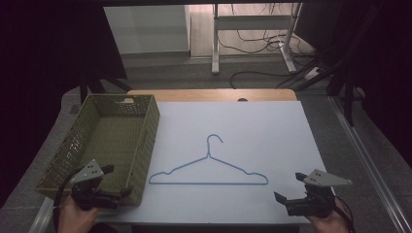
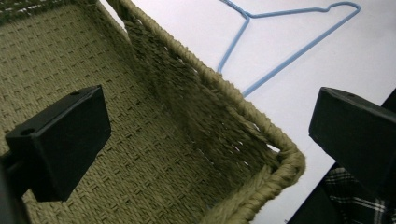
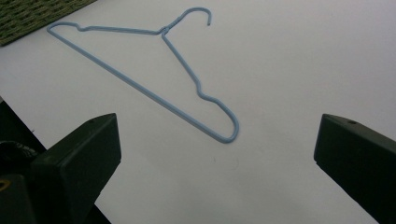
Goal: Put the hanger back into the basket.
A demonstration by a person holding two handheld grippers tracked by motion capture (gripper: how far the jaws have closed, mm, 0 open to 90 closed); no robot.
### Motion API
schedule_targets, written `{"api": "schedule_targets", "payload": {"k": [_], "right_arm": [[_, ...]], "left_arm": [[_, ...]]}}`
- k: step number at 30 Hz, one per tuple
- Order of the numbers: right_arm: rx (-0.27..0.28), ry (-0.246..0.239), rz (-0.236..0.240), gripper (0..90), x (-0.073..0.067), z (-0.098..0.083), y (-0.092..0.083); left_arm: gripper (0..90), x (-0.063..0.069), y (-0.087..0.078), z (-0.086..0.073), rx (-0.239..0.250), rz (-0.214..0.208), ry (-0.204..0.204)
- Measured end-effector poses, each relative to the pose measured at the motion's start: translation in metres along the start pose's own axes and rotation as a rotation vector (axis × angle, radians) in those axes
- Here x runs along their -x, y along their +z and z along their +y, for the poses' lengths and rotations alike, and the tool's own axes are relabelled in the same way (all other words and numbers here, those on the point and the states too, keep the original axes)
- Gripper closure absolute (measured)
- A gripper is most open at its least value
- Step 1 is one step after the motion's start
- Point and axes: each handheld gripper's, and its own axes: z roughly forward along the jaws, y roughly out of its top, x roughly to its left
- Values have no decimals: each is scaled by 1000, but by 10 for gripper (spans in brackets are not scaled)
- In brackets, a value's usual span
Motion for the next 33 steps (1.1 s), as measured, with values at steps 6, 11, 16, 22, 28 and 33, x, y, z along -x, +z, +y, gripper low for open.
{"api": "schedule_targets", "payload": {"k": [6, 11, 16, 22, 28, 33], "right_arm": [[5, 13, 4, 0, 1, 0, 0], [-3, 13, 15, 0, -1, 0, 2], [-7, 14, 13, 0, -2, 1, 2], [-19, 10, 6, 0, -3, 1, 3], [-17, 2, 5, 0, -4, 5, 4], [-21, -26, 7, 0, -7, 12, 5]], "left_arm": [[0, -3, 1, -2, 15, -20, -28], [0, -3, 2, -3, 12, -17, -27], [0, -2, 3, -3, 7, -12, -26], [0, -1, 3, -2, 3, -16, -31], [1, 0, 4, 2, -1, -36, -37], [6, 6, 6, 10, -6, -38, -15]]}}
